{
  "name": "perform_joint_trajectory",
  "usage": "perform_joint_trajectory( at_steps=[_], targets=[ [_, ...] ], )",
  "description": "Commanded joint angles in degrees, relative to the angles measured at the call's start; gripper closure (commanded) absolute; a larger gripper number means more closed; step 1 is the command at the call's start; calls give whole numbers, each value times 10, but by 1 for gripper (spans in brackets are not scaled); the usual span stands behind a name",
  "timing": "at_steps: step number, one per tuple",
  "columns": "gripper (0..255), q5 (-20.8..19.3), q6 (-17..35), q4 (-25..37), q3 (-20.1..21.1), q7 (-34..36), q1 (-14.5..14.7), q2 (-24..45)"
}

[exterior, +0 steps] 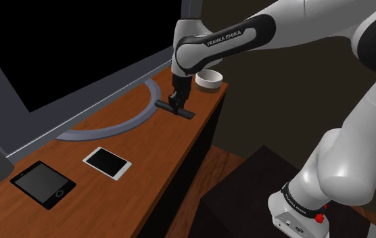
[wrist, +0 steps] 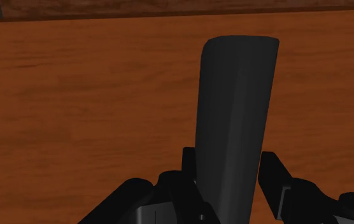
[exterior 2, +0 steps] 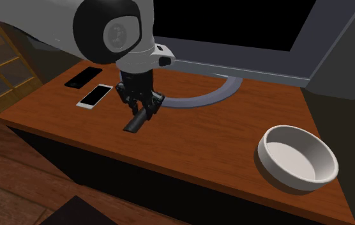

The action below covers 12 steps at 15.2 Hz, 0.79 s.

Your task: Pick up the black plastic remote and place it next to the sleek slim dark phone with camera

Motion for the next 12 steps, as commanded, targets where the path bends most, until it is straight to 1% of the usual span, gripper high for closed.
perform_joint_trajectory(
  at_steps=[1,7,12],
  targets=[
    [255,0,3,0,13,28,15,0],
    [255,-3,9,4,51,111,58,5],
    [255,-9,11,26,81,181,95,23]
  ],
)
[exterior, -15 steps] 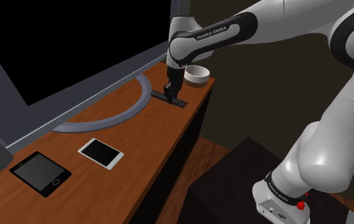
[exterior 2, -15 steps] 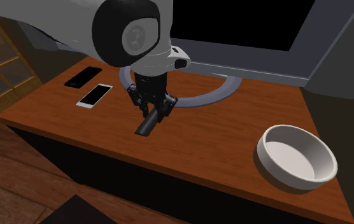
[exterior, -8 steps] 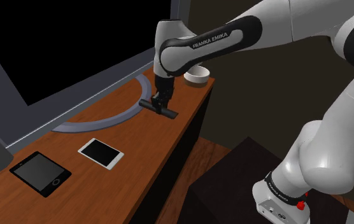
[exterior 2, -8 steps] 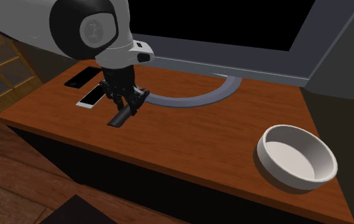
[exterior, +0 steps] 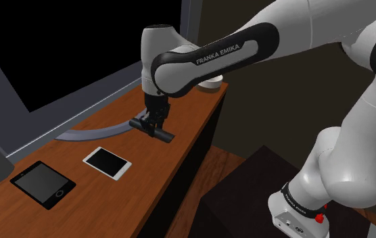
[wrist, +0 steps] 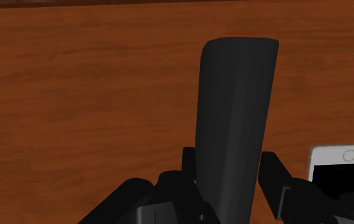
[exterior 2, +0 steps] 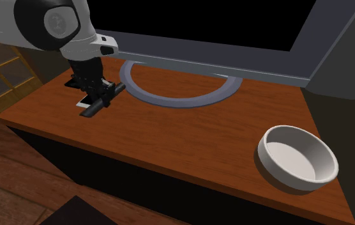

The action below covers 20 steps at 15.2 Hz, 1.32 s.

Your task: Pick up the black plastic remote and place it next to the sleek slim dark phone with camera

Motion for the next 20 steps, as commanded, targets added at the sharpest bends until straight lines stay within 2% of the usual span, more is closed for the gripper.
perform_joint_trajectory(
  at_steps=[1,11,20],
  targets=[
    [255,-4,-2,16,11,29,15,12],
    [255,-35,-18,118,58,168,95,90],
    [255,-78,-64,279,79,282,181,204]
  ],
)
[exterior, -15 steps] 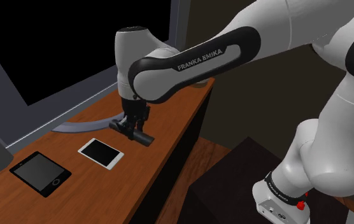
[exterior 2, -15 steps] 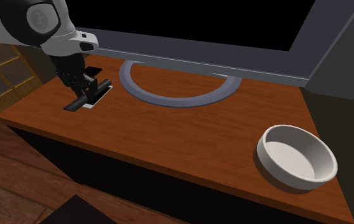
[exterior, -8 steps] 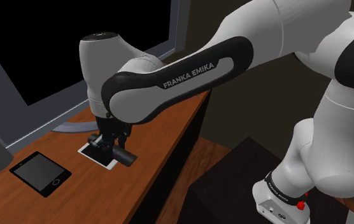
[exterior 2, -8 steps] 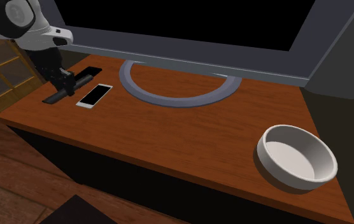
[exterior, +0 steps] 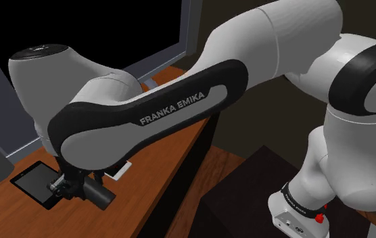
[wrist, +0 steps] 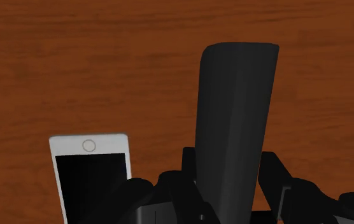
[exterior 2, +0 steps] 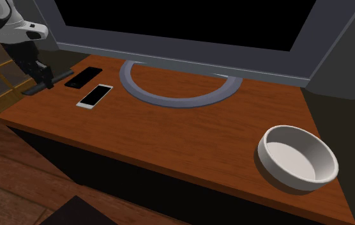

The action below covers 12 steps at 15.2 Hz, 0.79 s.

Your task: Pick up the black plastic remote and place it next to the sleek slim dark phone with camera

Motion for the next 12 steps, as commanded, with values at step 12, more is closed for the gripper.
perform_joint_trajectory(
  at_steps=[12],
  targets=[
    [255,-48,-87,277,0,97,117,187]
  ],
)
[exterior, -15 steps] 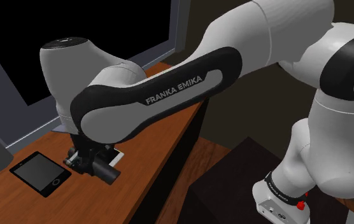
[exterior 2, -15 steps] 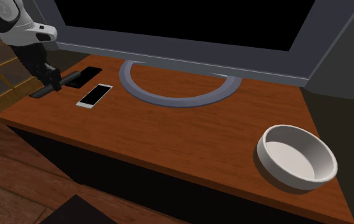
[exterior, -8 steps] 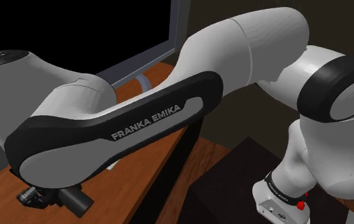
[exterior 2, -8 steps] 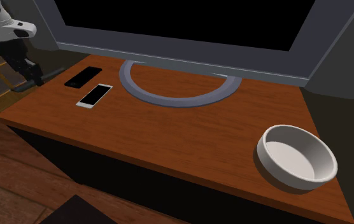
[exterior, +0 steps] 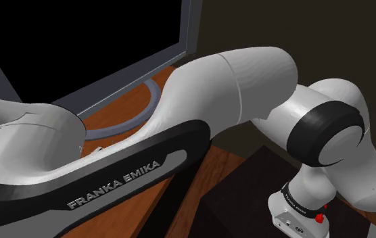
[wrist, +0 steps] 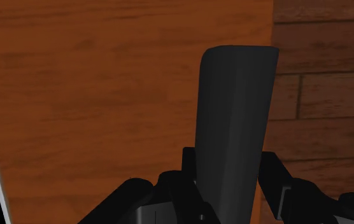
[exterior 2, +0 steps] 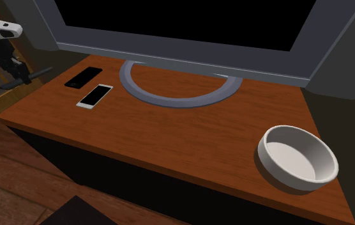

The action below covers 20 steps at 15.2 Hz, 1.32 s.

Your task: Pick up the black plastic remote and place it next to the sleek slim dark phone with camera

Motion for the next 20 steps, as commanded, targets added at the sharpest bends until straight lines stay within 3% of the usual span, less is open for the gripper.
perform_joint_trajectory(
  at_steps=[1,12,19,20],
  targets=[
    [255,-1,12,-5,-1,1,1,6],
    [255,-6,82,-57,-4,2,-2,25],
    [255,-6,81,-57,-5,2,-2,25],
    [0,-6,81,-57,-5,2,-2,25]
  ],
)
